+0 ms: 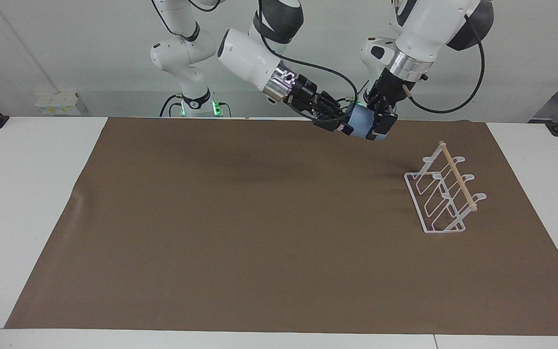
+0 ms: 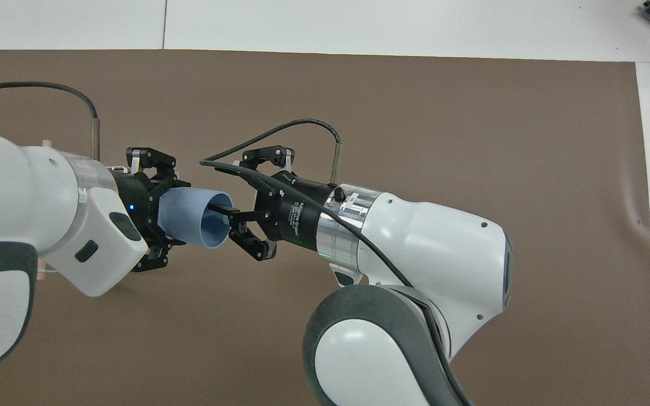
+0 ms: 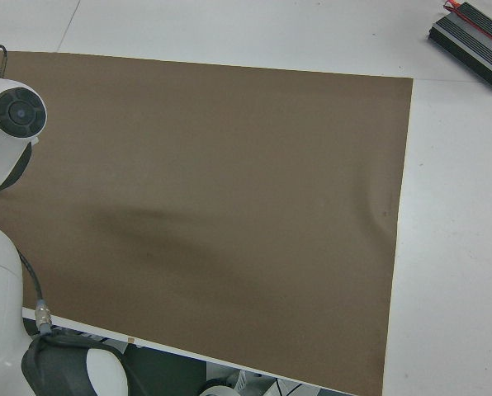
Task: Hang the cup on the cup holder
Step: 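Grasp the cup with the left gripper while the right gripper releases it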
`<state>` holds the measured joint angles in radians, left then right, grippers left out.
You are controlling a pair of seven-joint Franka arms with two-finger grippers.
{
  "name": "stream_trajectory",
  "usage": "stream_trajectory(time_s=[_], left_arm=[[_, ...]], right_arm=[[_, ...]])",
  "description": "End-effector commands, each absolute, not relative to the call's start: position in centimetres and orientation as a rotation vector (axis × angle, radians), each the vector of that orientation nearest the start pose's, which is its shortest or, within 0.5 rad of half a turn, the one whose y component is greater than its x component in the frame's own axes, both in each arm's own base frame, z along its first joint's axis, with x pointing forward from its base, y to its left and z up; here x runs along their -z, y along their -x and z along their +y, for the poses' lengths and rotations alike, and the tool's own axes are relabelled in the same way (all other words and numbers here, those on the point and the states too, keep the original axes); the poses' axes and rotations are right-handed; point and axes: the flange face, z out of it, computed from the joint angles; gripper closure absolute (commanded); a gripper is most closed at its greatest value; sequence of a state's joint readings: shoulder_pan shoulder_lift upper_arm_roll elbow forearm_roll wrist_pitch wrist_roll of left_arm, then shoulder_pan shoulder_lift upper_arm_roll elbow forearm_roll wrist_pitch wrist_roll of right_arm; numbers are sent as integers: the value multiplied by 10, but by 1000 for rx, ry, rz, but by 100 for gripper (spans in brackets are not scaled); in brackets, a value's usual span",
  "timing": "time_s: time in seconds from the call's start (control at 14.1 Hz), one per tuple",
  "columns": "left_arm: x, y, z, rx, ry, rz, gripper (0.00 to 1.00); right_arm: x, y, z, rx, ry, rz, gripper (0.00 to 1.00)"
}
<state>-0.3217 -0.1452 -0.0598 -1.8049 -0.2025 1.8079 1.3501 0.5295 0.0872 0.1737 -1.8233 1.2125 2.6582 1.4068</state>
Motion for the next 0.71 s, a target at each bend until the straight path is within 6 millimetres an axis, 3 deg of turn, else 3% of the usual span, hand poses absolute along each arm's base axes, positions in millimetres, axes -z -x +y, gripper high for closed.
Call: stream_trajectory(time_s=[0.0,0.28,0.43,0.64], left_arm=[[-618,-480,-198,339,2164,2381,100],[-621,-484,-194,317,2149,2359,100],[-621,-487,-187,302,2156,2327,100],[-632,-493,-165,202,2107,2239,100]], right_arm=[[-556,-505,378,-606,1347,1565,12],[-555,-536,337,-755,1020,1832,12],[-550,-544,323,-766,960,1876,4],[-549,-548,316,-769,932,1894,1]])
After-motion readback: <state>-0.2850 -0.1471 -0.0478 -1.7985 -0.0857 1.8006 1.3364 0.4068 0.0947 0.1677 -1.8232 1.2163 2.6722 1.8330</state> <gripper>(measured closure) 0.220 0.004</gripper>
